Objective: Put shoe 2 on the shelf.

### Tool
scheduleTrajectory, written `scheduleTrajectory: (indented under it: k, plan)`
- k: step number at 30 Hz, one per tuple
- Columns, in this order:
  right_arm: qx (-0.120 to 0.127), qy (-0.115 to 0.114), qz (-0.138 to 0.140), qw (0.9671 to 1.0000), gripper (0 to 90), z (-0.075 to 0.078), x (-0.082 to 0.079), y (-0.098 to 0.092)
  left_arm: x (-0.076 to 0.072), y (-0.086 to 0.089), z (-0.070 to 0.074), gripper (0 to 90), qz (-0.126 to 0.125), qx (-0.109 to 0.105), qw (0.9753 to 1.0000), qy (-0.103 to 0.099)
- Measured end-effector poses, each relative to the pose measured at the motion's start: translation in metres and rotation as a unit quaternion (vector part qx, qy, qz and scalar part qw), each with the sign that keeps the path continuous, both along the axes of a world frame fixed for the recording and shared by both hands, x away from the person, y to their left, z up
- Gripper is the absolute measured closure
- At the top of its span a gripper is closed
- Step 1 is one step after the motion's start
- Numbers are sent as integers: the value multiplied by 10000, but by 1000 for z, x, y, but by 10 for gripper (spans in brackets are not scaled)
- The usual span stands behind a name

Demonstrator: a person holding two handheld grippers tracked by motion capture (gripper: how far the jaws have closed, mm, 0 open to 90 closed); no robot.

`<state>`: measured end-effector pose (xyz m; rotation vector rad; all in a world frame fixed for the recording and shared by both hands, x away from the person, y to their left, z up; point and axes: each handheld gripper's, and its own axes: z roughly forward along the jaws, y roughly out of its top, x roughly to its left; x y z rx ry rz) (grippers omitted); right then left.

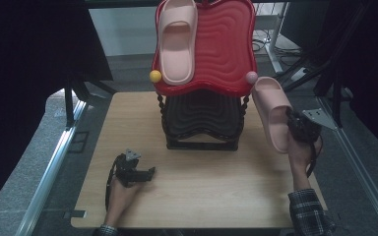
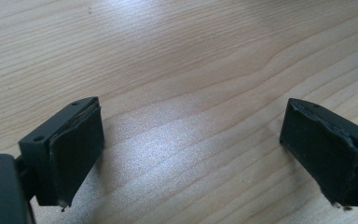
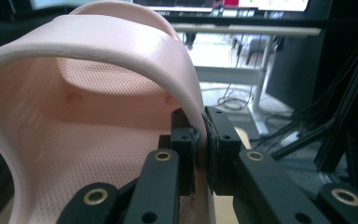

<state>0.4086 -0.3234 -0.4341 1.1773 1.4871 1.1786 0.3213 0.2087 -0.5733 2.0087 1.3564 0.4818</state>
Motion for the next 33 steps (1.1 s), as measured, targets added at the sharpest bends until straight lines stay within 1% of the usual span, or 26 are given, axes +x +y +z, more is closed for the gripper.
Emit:
scheduleTrajectory:
  k: [4, 8, 13, 15, 20, 24, 29, 32, 33]
  plan:
    - [121, -197, -161, 9996, 827, 7, 4, 6, 0, 0, 0, 61, 1, -1, 10000, -1]
    - [279, -312, -235, 9988, 827, 17, 7, 10, 0, 0, 0, 61, 3, -5, 10000, -14]
    - [360, -467, -251, 9979, 827, 32, 11, 14, 0, 0, 0, 61, -14, 8, 10000, -5]
    - [450, -529, -234, 9973, 827, 39, 12, 17, 0, 0, 0, 61, -16, 13, 10000, -4]
    - [667, -731, -213, 9949, 827, 55, 12, 24, 0, 0, 0, 61, 15, -15, 10000, -11]
    - [794, -879, -215, 9927, 826, 68, 14, 28, 0, 0, 0, 61, 10, -10, 10000, -14]
    - [889, -1002, -254, 9907, 826, 83, 18, 32, 0, 0, 0, 61, 10, -12, 10000, -14]
    - [857, -1062, -277, 9903, 826, 93, 19, 33, 0, 0, 0, 61, 10, -11, 10000, -13]
    - [871, -1114, -281, 9895, 826, 96, 20, 34, 0, 0, 0, 61, 10, -11, 10000, -13]
